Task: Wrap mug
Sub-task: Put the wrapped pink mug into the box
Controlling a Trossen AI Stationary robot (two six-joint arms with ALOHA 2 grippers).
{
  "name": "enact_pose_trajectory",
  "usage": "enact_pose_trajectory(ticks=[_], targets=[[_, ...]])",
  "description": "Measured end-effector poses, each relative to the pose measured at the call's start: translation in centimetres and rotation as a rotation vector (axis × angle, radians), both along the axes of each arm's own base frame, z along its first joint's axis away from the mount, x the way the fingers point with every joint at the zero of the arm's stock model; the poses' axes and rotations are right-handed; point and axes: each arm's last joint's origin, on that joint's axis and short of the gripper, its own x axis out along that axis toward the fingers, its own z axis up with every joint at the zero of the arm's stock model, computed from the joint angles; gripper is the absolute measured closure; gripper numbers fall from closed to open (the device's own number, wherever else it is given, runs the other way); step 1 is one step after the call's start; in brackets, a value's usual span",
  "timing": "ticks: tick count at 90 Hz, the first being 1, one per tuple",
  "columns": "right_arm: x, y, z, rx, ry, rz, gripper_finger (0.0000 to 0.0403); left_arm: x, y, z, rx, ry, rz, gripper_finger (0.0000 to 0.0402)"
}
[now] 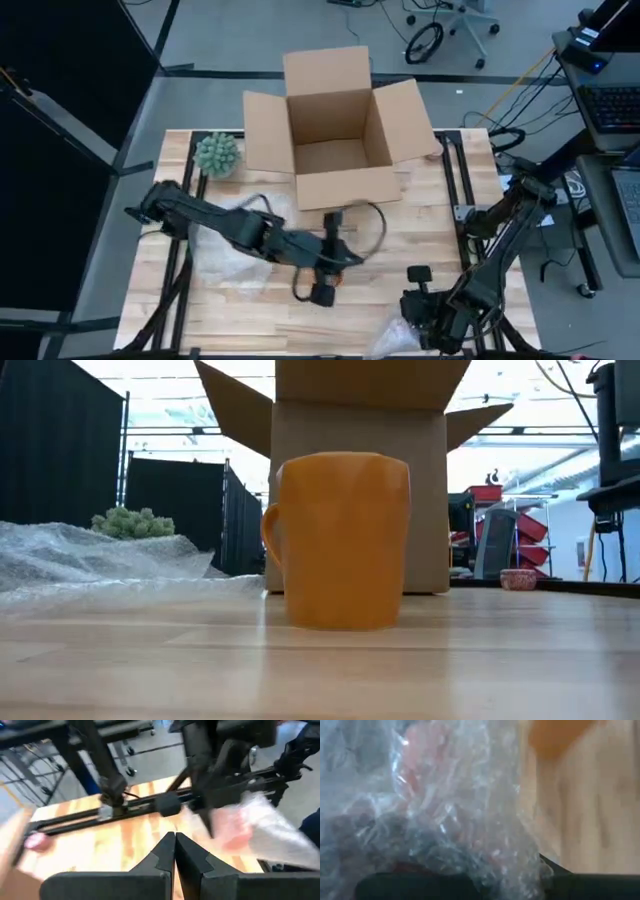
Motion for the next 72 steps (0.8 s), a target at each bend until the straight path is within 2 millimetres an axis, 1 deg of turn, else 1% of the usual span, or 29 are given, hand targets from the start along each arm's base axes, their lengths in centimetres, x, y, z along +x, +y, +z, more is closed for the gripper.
enact_pose_trajectory(ticks=[10, 19, 30, 39, 47, 55, 64, 72], targets=[[1.9, -1.1, 4.2, -0.105, -0.150, 0.060, 0.0386, -3.3, 1.8, 3.1, -0.003, -0.043, 0.051, 0.0402], [3.8, -3.0, 7.9, -0.194, -0.255, 0.102, 0.0386, -5.8, 3.6, 5.1, 0.009, -0.078, 0.134, 0.0402], [5.7, -6.4, 12.6, -0.318, -0.382, 0.081, 0.0386, -8.7, 5.6, 7.2, 0.010, -0.128, 0.223, 0.0402], [6.7, -9.3, 16.7, -0.366, -0.508, 0.054, 0.0386, -10.5, 6.8, 8.3, -0.002, -0.152, 0.250, 0.0402], [6.9, -12.3, 20.2, -0.394, -0.616, -0.003, 0.0386, -11.3, 7.6, 8.5, 0.005, -0.141, 0.273, 0.0402], [6.9, -16.1, 22.7, -0.448, -0.672, -0.106, 0.0386, -11.3, 8.2, 8.3, 0.018, -0.119, 0.298, 0.0402], [6.9, -20.3, 24.2, -0.530, -0.690, -0.248, 0.0387, -11.3, 8.7, 8.0, 0.033, -0.085, 0.314, 0.0402], [7.1, -24.1, 24.4, -0.569, -0.669, -0.339, 0.0387, -11.2, 9.1, 7.7, 0.046, -0.057, 0.330, 0.0402]])
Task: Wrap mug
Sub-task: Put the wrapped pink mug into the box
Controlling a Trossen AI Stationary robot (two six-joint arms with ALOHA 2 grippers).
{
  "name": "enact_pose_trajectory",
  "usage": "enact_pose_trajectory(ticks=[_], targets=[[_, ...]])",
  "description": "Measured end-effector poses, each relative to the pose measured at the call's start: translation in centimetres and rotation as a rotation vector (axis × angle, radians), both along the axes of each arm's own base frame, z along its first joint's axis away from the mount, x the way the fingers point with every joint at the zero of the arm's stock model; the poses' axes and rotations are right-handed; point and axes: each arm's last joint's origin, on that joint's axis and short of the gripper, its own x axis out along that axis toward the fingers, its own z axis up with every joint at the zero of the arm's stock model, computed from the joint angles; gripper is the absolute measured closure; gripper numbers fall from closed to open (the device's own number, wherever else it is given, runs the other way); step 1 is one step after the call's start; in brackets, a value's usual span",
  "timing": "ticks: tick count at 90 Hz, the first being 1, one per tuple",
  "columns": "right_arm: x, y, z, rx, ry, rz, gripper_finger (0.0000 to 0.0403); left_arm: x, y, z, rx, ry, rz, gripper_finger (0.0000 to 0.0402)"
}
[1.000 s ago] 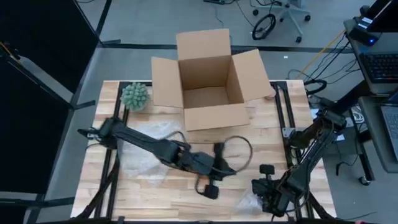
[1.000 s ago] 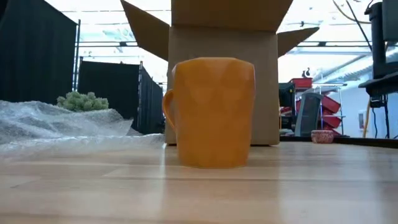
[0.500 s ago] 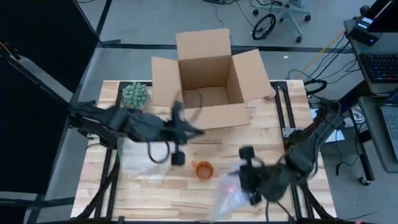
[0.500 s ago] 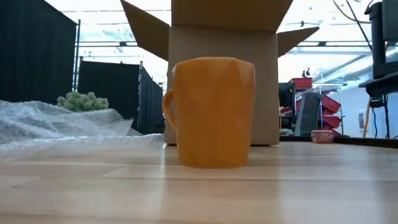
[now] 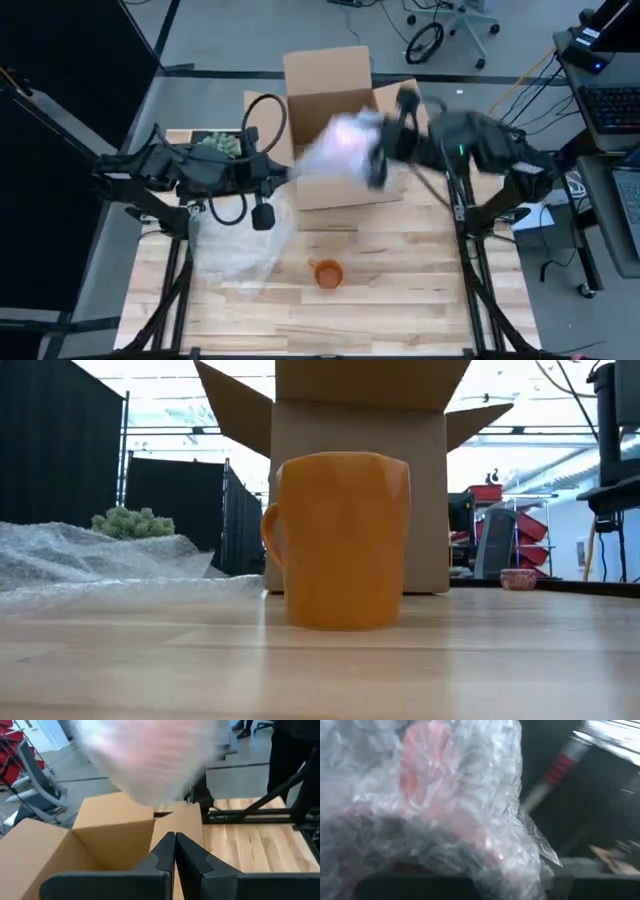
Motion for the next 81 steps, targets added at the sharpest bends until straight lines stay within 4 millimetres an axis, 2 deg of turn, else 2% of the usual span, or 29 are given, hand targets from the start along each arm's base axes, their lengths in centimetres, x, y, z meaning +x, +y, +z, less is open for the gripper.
enact_pose_trajectory(ticks=[8, 14, 32, 42, 48, 55, 71, 81], targets=[[0.8, -3.9, -1.2, 0.062, 0.036, -0.024, 0.0387, 0.4, 0.6, -0.7, 0.009, 0.041, 0.026, 0.0402], [2.1, -6.8, -3.3, 0.125, 0.106, -0.044, 0.0387, 0.7, 1.0, -1.4, 0.017, 0.080, 0.043, 0.0402], [5.3, -13.7, -11.3, 0.255, 0.330, -0.131, 0.0387, 0.3, 2.3, -2.7, 0.029, 0.207, 0.093, 0.0402], [6.5, -16.4, -17.0, 0.325, 0.488, -0.188, 0.0387, 0.7, 2.6, -3.2, 0.024, 0.245, 0.113, 0.0402], [7.2, -17.6, -20.7, 0.359, 0.565, -0.204, 0.0387, 0.9, 2.5, -3.4, 0.026, 0.258, 0.113, 0.0402], [8.0, -18.5, -23.8, 0.380, 0.601, -0.207, 0.0387, 1.4, 2.4, -3.8, 0.028, 0.269, 0.112, 0.0402], [9.3, -19.5, -32.1, 0.454, 0.806, -0.216, 0.0387, 2.8, 2.2, -4.7, 0.035, 0.307, 0.111, 0.0402], [10.3, -19.7, -34.0, 0.483, 0.823, -0.184, 0.0387, 3.5, 2.1, -5.3, 0.036, 0.331, 0.106, 0.0402]])
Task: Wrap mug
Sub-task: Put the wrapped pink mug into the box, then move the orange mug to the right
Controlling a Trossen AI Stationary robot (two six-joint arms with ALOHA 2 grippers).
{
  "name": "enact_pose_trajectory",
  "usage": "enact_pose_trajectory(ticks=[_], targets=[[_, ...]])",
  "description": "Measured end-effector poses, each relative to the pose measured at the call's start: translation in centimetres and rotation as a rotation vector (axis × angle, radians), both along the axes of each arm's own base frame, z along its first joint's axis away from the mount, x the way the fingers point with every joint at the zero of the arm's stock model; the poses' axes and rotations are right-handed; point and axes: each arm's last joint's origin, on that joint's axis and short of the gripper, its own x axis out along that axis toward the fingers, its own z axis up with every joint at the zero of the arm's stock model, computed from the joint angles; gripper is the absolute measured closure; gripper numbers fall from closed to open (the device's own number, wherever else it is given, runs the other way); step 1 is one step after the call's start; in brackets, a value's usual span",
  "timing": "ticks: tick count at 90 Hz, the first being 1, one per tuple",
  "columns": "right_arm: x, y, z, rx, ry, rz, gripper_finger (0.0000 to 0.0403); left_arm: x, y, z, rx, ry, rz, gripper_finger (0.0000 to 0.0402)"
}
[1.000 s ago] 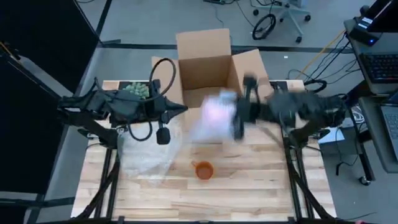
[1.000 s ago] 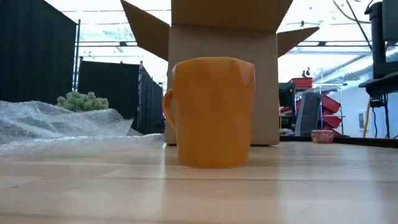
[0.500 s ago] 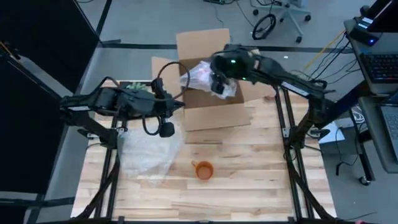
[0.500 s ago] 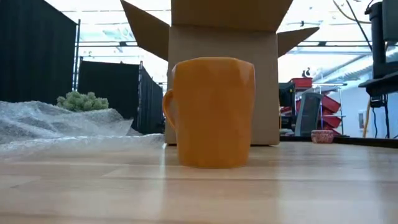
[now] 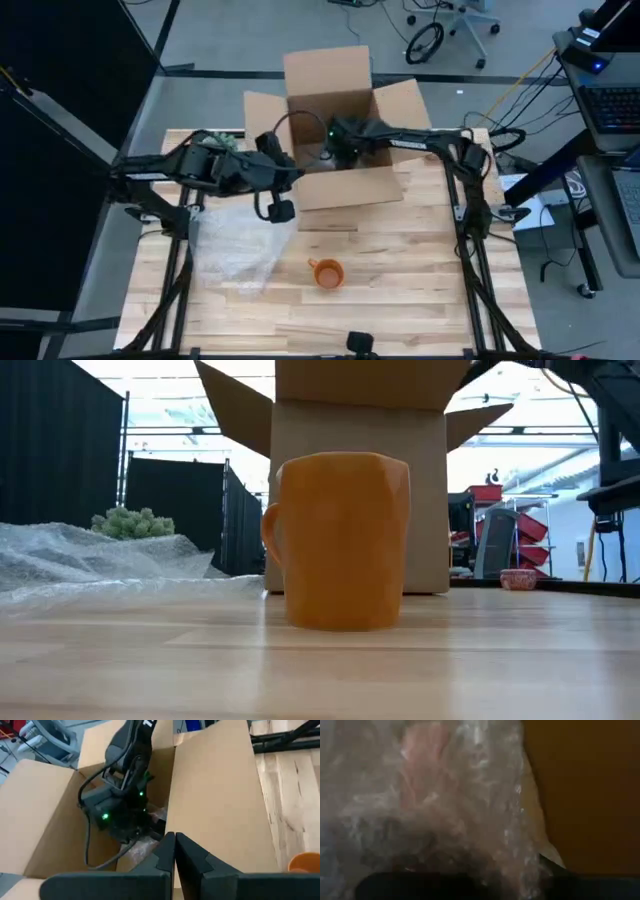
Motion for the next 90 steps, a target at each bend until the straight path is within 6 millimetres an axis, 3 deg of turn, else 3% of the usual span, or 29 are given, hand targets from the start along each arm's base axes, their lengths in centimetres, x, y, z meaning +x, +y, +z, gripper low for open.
enact_pose_trajectory(ticks=[18, 31, 45, 56, 67, 76, 90], targets=[[0.7, -0.4, -3.0, 0.045, 0.043, -0.004, 0.0354, 0.6, -0.4, -0.6, -0.009, 0.022, -0.012, 0.0402], [0.8, -0.4, -3.1, 0.077, 0.018, -0.014, 0.0310, 0.7, -0.5, -0.6, -0.013, 0.024, -0.018, 0.0402], [0.6, -0.7, -2.5, 0.084, -0.019, -0.050, 0.0234, 0.7, -0.5, -0.6, -0.014, 0.024, -0.018, 0.0402], [0.0, -0.8, -0.8, 0.081, -0.040, -0.068, 0.0169, 0.6, -0.5, -0.7, -0.032, 0.025, -0.018, 0.0402], [-0.6, -0.5, 2.4, 0.065, -0.088, -0.064, 0.0121, 0.5, -0.5, -0.9, -0.032, 0.051, -0.021, 0.0402], [-1.3, 0.1, 5.2, 0.045, -0.128, -0.055, 0.0099, 0.4, -0.6, -0.9, -0.049, 0.053, -0.016, 0.0402], [-2.4, 0.5, 8.1, 0.010, -0.194, -0.055, 0.0090, 0.3, -0.7, -1.0, -0.066, 0.064, -0.030, 0.0402]])
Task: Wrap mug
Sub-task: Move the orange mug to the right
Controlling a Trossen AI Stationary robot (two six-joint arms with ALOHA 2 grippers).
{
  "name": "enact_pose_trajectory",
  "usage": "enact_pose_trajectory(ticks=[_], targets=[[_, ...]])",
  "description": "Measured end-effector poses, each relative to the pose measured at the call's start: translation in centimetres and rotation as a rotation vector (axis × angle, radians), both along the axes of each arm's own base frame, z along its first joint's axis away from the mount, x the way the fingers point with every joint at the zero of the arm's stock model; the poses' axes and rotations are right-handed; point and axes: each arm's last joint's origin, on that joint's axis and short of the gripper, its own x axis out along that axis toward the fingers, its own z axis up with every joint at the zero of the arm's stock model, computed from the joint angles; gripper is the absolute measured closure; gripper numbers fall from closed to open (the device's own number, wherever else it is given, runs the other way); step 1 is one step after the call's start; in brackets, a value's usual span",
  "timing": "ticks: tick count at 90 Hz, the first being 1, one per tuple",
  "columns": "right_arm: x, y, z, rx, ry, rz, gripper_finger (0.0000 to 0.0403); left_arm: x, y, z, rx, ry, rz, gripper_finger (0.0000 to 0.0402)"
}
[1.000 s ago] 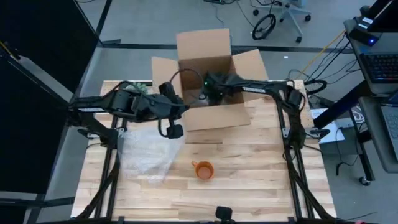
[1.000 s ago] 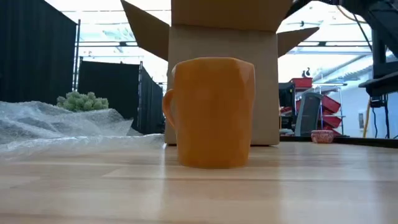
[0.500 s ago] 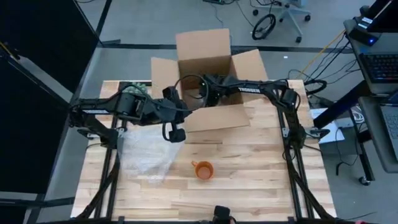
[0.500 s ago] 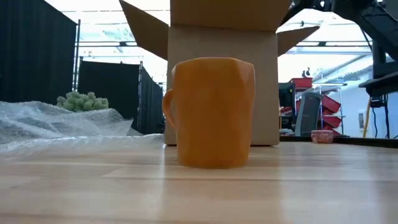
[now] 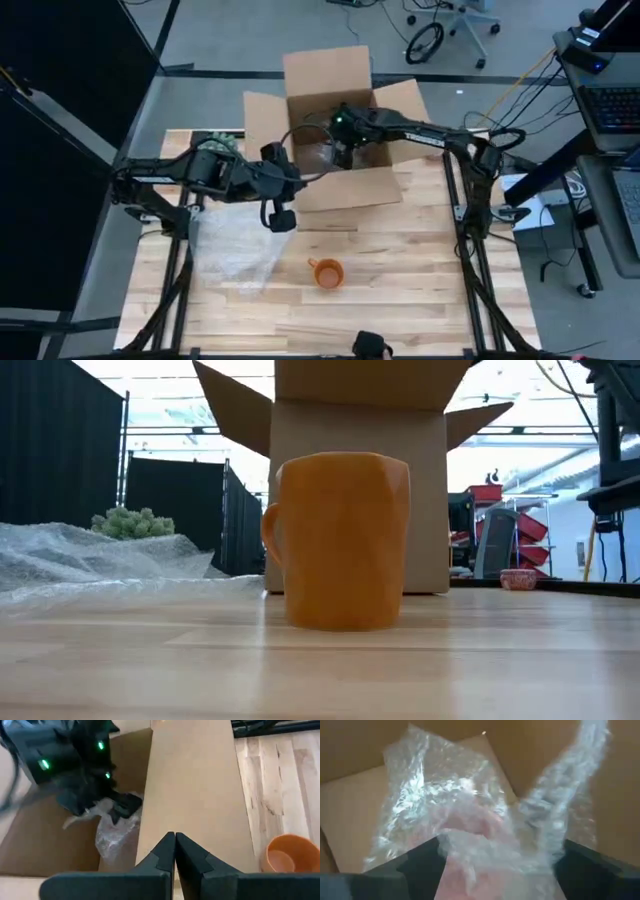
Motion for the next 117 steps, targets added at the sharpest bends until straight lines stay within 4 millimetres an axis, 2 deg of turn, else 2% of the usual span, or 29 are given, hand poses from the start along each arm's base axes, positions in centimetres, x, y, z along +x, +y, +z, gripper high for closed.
enact_pose_trajectory(ticks=[11, 29, 43, 58, 68, 96, 104, 117], targets=[[-0.6, 0.3, 1.7, -0.028, -0.051, -0.001, 0.0090, 0.0, 0.0, 0.0, -0.002, 0.001, -0.002, 0.0402], [-1.1, 0.6, 1.5, -0.003, 0.000, 0.002, 0.0090, 0.0, 0.0, 0.0, -0.003, 0.001, -0.001, 0.0402], [-1.4, 0.8, 3.0, -0.023, -0.065, -0.007, 0.0090, 0.0, 0.0, 0.0, -0.003, 0.000, -0.002, 0.0402], [-1.5, 1.3, 1.7, 0.122, -0.019, 0.064, 0.0090, 0.0, 0.0, 0.0, -0.014, 0.003, -0.015, 0.0402], [-1.2, 2.0, 2.3, 0.112, -0.046, 0.103, 0.0090, 0.0, 0.0, 0.0, -0.010, 0.005, -0.018, 0.0402], [-1.9, 2.6, 6.4, -0.008, -0.248, 0.117, 0.0090, 0.0, 0.0, 0.0, -0.011, 0.005, -0.018, 0.0402], [-3.1, 4.3, 9.0, -0.046, -0.318, 0.148, 0.0090, 0.0, -0.3, 0.0, -0.014, 0.003, -0.022, 0.0402], [-6.0, 8.2, 13.2, -0.100, -0.416, 0.214, 0.0090, 0.1, -1.3, -1.1, 0.006, 0.020, -0.001, 0.0402]])
